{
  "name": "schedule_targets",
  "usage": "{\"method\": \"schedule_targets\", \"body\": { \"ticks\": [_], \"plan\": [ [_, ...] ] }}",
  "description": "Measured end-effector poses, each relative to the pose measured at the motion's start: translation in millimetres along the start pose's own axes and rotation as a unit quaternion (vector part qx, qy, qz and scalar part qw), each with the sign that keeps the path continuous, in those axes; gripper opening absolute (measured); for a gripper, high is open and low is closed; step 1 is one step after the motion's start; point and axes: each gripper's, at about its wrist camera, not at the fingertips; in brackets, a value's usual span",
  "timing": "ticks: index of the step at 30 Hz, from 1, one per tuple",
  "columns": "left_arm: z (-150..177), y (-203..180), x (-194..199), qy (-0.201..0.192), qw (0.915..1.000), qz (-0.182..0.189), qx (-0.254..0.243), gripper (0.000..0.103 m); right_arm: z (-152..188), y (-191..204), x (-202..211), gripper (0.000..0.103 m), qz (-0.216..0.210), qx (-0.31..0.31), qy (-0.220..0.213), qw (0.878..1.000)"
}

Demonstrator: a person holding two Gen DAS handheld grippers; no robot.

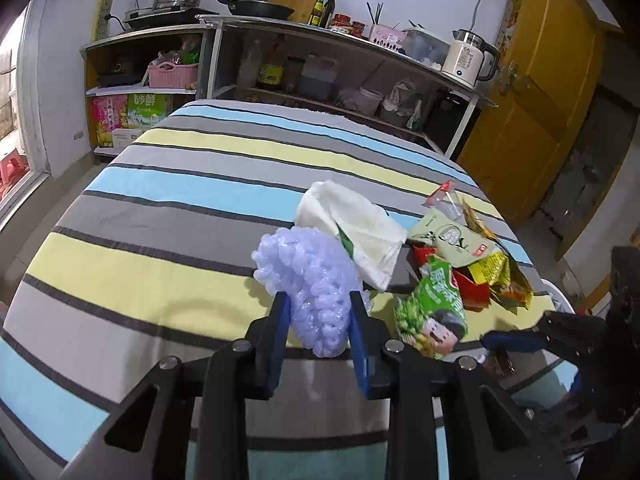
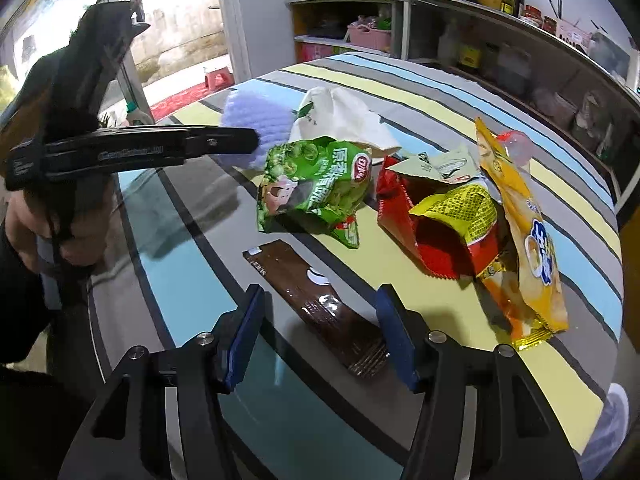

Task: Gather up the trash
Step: 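Grasp the purple mesh sponge with the left tool while the right tool grasps the brown wrapper, then carry sponge and brown wrapper to the bin and open both tools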

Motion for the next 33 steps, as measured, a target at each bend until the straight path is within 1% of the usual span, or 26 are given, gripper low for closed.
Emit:
{"method": "schedule_targets", "body": {
  "ticks": [1, 2, 3, 4, 5, 9, 13, 18, 26, 33],
  "plan": [
    [0.1, -1.5, 1.9, -0.002, 1.0, 0.002, -0.001, 0.029, 0.4, 0.4, 0.2, 0.05, 0.006, -0.003, 0.0, 1.0],
    [1.9, -1.7, 5.6, -0.004, 1.0, 0.005, -0.002, 0.029, 1.3, 0.6, 1.6, 0.038, 0.012, -0.007, -0.002, 1.0],
    [3.0, -1.7, 8.5, -0.006, 1.0, 0.007, -0.002, 0.029, 2.5, 0.2, 3.2, 0.033, 0.013, -0.012, -0.004, 1.0],
    [3.1, -2.4, 10.4, -0.007, 0.9999, 0.009, -0.003, 0.028, 4.4, -0.4, 5.2, 0.024, 0.013, -0.022, -0.006, 1.0],
    [4.0, -2.4, 13.4, -0.009, 0.9999, 0.012, -0.004, 0.028, 5.2, 0.4, 5.7, 0.02, 0.016, -0.026, -0.008, 1.0],
    [10.7, -8.9, 24.9, -0.016, 0.9996, 0.021, -0.012, 0.028, 13.7, 5.8, 14.4, 0.019, 0.024, -0.042, -0.018, 0.999],
    [15.0, -18.6, 36.0, -0.023, 0.9991, 0.031, -0.018, 0.027, 23.0, 13.4, 33.0, 0.019, 0.033, -0.063, -0.045, 0.996],
    [18.4, -37.7, 49.0, -0.03, 0.9979, 0.047, -0.034, 0.027, 33.4, 13.4, 58.0, 0.019, 0.052, -0.098, -0.074, 0.991],
    [20.2, -77.5, 54.1, -0.029, 0.9947, 0.076, -0.063, 0.027, 54.9, 3.3, 98.3, 0.019, 0.088, -0.148, -0.11, 0.979],
    [26.3, -114.2, 49.7, -0.021, 0.9903, 0.102, -0.092, 0.027, 84.1, -13.9, 126.6, 0.019, 0.125, -0.189, -0.125, 0.966]
  ]
}}
Point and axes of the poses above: each gripper's, at about its wrist camera, not at the fingertips, and x roughly against the way its jaws point, y to its left, z to its underside, and after that the axes turned 1 degree about x, right-handed
